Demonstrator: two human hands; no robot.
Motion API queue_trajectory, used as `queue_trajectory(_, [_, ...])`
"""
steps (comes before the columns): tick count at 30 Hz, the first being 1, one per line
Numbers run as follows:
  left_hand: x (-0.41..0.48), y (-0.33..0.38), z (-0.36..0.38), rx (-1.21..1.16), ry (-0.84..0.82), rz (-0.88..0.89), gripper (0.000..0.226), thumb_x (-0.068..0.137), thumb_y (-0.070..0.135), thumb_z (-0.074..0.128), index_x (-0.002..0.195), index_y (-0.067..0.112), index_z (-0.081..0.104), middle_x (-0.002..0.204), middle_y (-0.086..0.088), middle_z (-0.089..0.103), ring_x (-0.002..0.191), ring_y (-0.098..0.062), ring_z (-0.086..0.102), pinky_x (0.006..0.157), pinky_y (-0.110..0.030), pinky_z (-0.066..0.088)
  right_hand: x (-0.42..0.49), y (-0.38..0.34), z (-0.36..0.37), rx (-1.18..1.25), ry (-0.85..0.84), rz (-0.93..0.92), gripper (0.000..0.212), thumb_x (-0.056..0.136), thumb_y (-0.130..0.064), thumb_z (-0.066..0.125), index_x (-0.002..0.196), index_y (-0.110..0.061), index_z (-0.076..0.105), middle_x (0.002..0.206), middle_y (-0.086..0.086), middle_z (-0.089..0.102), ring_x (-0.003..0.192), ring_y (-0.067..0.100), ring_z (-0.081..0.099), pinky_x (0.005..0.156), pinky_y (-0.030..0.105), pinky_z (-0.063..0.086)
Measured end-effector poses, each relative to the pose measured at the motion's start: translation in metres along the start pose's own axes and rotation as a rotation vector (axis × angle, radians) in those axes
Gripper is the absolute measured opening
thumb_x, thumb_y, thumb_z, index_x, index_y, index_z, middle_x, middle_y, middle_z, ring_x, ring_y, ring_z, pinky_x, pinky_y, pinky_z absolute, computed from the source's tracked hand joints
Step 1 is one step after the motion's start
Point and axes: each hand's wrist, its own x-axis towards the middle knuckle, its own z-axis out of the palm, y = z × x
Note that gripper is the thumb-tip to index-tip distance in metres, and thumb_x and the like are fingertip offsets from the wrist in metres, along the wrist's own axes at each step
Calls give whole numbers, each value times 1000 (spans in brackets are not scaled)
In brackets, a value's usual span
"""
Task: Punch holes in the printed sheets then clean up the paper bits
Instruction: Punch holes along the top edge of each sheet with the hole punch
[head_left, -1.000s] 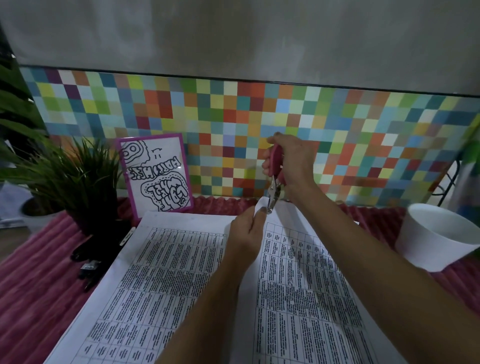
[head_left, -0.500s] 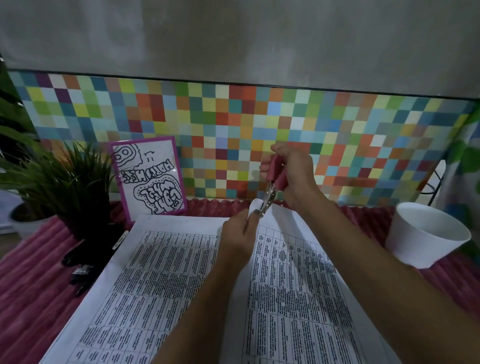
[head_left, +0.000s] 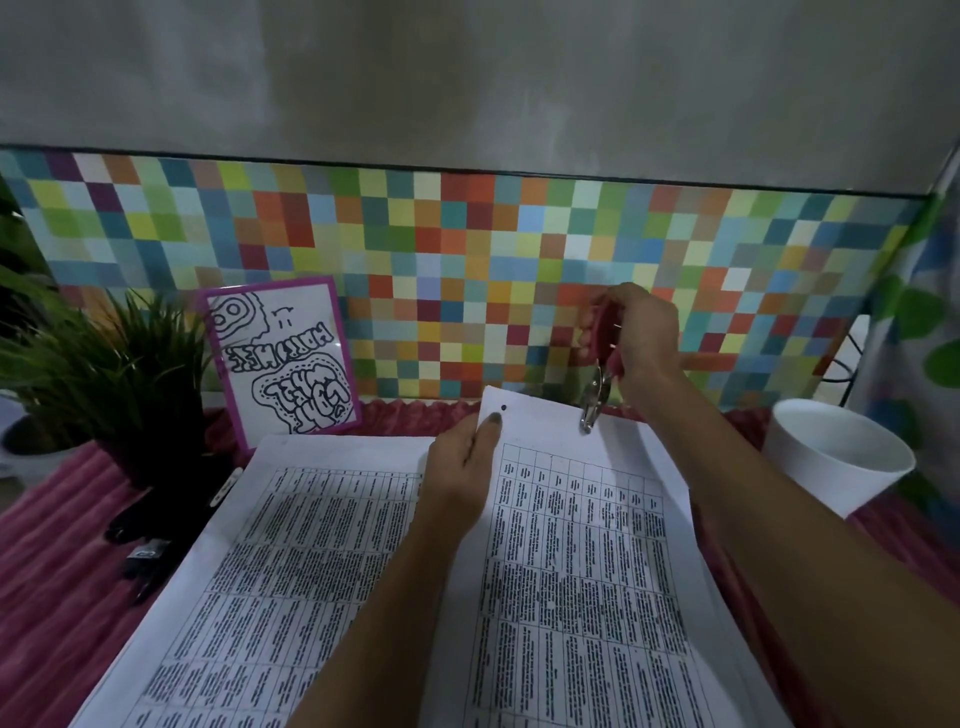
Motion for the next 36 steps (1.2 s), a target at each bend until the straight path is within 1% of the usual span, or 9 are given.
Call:
queue_trajectory(3, [-1, 0, 2, -4, -17, 9, 34, 104, 28, 45, 83, 6, 59, 57, -13, 43, 51, -22, 41, 48, -31, 31, 3, 0, -8, -5, 10, -14, 19, 86, -6, 48, 74, -2, 62, 57, 13, 56, 43, 24, 49, 44, 29, 41])
queue_trajectory(6, [-3, -1, 3, 13, -26, 3, 32, 104, 27, 45, 78, 13, 58, 57, -8, 44, 51, -20, 41, 49, -28, 32, 5, 1, -11, -14, -5, -31, 20, 87, -7, 47, 75, -2, 62, 60, 16, 56, 42, 24, 49, 44, 30, 41])
queue_trajectory(12, [-1, -5, 4, 22, 4, -2, 42, 100, 36, 47, 80, 0, 53, 63, -28, 42, 55, -25, 41, 52, -37, 33, 4, 2, -7, -36, -61, -53, 19, 87, -8, 47, 80, 3, 61, 60, 18, 56, 40, 24, 48, 43, 28, 41])
queue_trajectory(17, [-1, -6, 4, 2, 15, -9, 44, 99, 36, 47, 86, -6, 55, 64, -28, 45, 56, -23, 43, 53, -36, 34, 4, 2, -6, -17, -80, -45, 19, 87, -7, 47, 85, 5, 62, 58, 17, 55, 39, 24, 47, 43, 29, 41])
queue_trajectory(21, [-1, -5, 5, -1, 3, 5, 40, 102, 32, 46, 84, -2, 56, 63, -26, 45, 55, -25, 43, 52, -32, 34, 5, 5, -6, -40, -77, -75, 21, 86, -7, 46, 81, 6, 63, 56, 17, 54, 37, 23, 46, 41, 27, 40])
queue_trajectory(24, [-1, -4, 5, -11, 5, 5, 43, 101, 34, 46, 85, -4, 55, 67, -33, 46, 55, -33, 44, 52, -40, 36, 7, 7, -5, -45, -80, -82, 23, 86, -7, 45, 80, 6, 63, 56, 17, 53, 37, 23, 46, 40, 27, 40])
queue_trajectory(31, [-3, 1, 6, -40, 24, -2, 41, 100, 31, 46, 85, -6, 55, 65, -33, 44, 56, -24, 44, 53, -33, 36, 7, 9, -3, -34, -54, -86, 23, 87, -8, 46, 80, 6, 63, 53, 15, 53, 35, 23, 45, 39, 27, 39])
queue_trajectory(33, [-2, 0, 6, -45, 23, -8, 42, 100, 32, 46, 86, -6, 55, 66, -34, 45, 55, -30, 43, 53, -35, 36, 7, 10, -3, -17, -25, -104, 25, 88, -8, 45, 80, 6, 63, 52, 15, 53, 35, 23, 44, 38, 26, 38])
queue_trajectory(36, [-1, -3, 4, -57, 16, -26, 44, 100, 37, 46, 92, -5, 58, 74, -38, 50, 61, -47, 51, 56, -42, 43, 7, 13, -4, -18, 14, -132, 26, 89, -9, 45, 78, 5, 63, 54, 16, 53, 38, 23, 44, 40, 29, 38])
